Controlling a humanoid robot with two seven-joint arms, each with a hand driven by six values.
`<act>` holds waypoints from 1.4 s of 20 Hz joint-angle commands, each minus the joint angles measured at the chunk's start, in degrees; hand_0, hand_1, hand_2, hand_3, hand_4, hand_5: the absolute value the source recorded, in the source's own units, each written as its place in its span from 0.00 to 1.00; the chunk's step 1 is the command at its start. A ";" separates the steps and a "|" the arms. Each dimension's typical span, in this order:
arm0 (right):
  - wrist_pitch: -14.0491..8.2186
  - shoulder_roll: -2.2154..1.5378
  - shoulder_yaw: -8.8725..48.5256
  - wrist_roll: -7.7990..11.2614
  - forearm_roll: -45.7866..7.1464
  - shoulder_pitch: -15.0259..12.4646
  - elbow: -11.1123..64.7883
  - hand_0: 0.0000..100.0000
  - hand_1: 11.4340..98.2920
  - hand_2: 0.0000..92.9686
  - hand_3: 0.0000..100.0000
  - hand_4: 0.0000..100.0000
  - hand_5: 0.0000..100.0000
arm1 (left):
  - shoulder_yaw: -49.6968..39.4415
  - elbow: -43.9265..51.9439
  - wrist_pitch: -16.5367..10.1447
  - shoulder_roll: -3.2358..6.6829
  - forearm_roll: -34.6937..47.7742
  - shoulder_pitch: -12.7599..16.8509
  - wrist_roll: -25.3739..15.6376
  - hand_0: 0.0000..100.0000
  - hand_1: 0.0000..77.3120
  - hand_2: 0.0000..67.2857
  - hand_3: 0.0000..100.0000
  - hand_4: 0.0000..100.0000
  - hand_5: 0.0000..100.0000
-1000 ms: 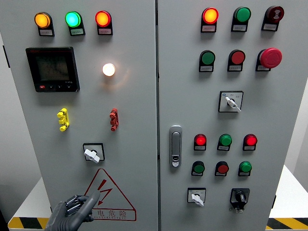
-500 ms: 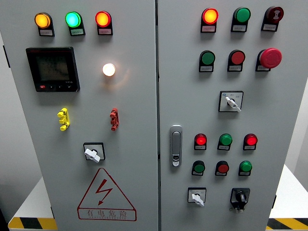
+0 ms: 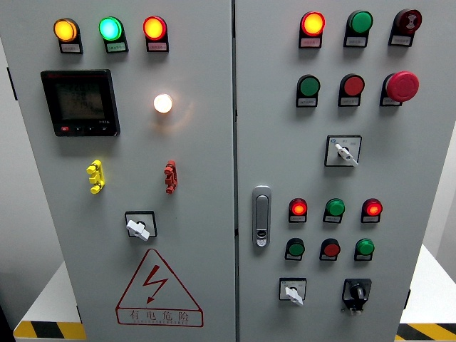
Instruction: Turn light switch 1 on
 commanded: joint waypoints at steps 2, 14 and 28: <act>-0.09 0.04 0.00 0.02 0.00 0.01 -0.01 0.00 0.10 0.00 0.20 0.19 0.10 | 14.55 15.57 -11.89 -1.76 -13.01 -1.62 -3.12 0.00 0.41 0.40 0.27 0.47 0.47; -0.01 0.04 0.00 0.02 0.00 0.01 -0.01 0.00 0.10 0.00 0.20 0.19 0.10 | 31.02 31.00 -18.61 -7.92 -24.12 0.04 4.07 0.00 0.10 0.20 0.05 0.08 0.20; -0.01 -0.05 0.00 0.02 0.00 0.01 -0.01 0.00 0.10 0.00 0.20 0.19 0.10 | 39.91 31.35 -17.82 -8.36 -24.12 0.40 9.98 0.00 0.00 0.08 0.00 0.00 0.00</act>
